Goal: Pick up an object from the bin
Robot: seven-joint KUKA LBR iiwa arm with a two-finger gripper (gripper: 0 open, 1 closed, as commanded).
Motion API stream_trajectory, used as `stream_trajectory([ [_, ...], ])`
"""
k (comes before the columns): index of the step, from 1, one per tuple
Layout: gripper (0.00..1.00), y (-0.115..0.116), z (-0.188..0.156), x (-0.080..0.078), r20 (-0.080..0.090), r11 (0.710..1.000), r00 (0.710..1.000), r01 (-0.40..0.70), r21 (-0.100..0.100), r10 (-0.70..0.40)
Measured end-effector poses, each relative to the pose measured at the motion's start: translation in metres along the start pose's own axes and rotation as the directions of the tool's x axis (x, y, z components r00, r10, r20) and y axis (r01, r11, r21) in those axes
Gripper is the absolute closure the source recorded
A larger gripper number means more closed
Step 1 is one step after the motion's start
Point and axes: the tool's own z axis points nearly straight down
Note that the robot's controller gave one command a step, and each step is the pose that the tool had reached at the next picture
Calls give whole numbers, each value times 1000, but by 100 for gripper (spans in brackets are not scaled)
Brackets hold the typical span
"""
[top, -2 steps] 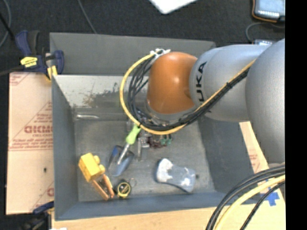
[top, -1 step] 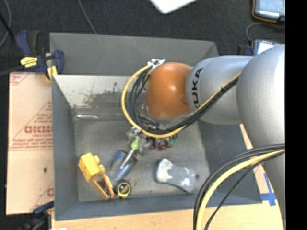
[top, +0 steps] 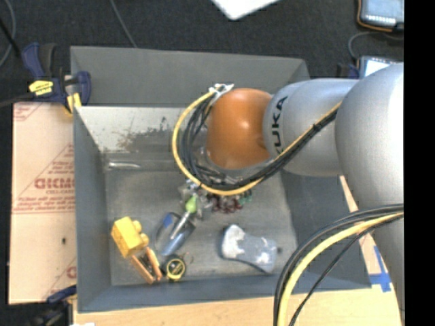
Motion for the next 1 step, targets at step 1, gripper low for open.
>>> stream_trajectory([
  [1,100,-1,-42,-1,-6,1000,1000,5,-1,-5],
])
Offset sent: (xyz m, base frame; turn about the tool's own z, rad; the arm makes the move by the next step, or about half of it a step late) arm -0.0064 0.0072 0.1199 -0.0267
